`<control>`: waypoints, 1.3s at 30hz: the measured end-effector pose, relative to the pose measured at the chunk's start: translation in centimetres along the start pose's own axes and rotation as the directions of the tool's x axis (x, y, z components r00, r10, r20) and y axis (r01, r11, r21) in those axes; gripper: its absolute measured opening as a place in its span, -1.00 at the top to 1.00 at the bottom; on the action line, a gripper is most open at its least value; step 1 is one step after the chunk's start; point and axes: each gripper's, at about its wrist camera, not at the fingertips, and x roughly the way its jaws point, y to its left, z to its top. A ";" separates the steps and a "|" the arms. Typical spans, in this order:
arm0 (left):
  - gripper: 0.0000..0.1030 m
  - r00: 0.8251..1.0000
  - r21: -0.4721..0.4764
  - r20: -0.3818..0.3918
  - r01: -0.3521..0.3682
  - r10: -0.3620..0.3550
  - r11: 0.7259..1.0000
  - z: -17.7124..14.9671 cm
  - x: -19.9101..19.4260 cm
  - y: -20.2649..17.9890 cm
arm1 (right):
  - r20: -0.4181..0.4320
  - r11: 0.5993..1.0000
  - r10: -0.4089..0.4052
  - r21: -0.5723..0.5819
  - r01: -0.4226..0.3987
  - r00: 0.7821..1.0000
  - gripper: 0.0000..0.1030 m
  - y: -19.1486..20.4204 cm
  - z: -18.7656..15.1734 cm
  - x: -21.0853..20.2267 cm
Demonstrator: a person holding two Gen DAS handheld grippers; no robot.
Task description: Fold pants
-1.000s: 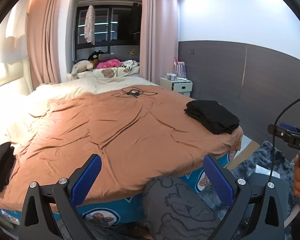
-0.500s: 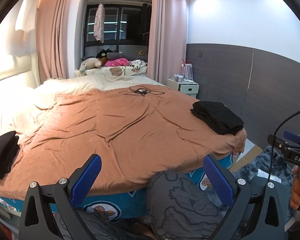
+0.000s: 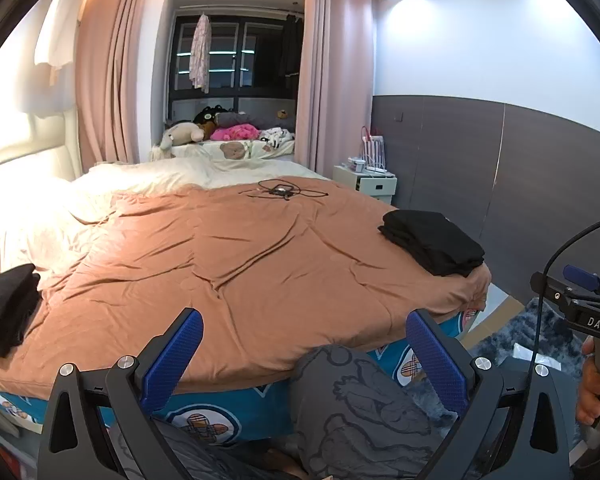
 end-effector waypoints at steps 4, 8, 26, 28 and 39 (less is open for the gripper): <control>-0.99 1.000 0.003 0.000 -0.004 0.004 1.000 -0.1 0.0 -0.1 | -0.003 1.000 -0.002 -0.003 0.002 1.000 -1.00 -0.1 -0.2 0.3; -0.99 1.000 -0.002 -0.012 0.001 -0.001 1.000 -0.2 0.5 -0.1 | -0.006 1.000 -0.008 -0.003 0.008 1.000 -1.00 -0.3 -0.3 0.8; -0.99 0.999 -0.003 -0.021 -0.036 0.036 0.999 -0.3 0.9 0.0 | -0.012 1.000 -0.004 -0.003 0.004 1.000 -1.00 -0.2 0.1 0.7; -0.99 0.999 -0.004 -0.022 -0.034 0.034 0.999 -0.3 0.9 -0.1 | -0.009 1.000 -0.004 -0.002 0.004 1.000 -1.00 -0.2 0.1 0.7; -0.99 0.999 -0.004 -0.030 -0.029 0.029 1.000 -0.5 0.9 -0.2 | -0.011 1.000 -0.009 0.008 0.009 1.000 -1.00 -1.0 0.1 1.0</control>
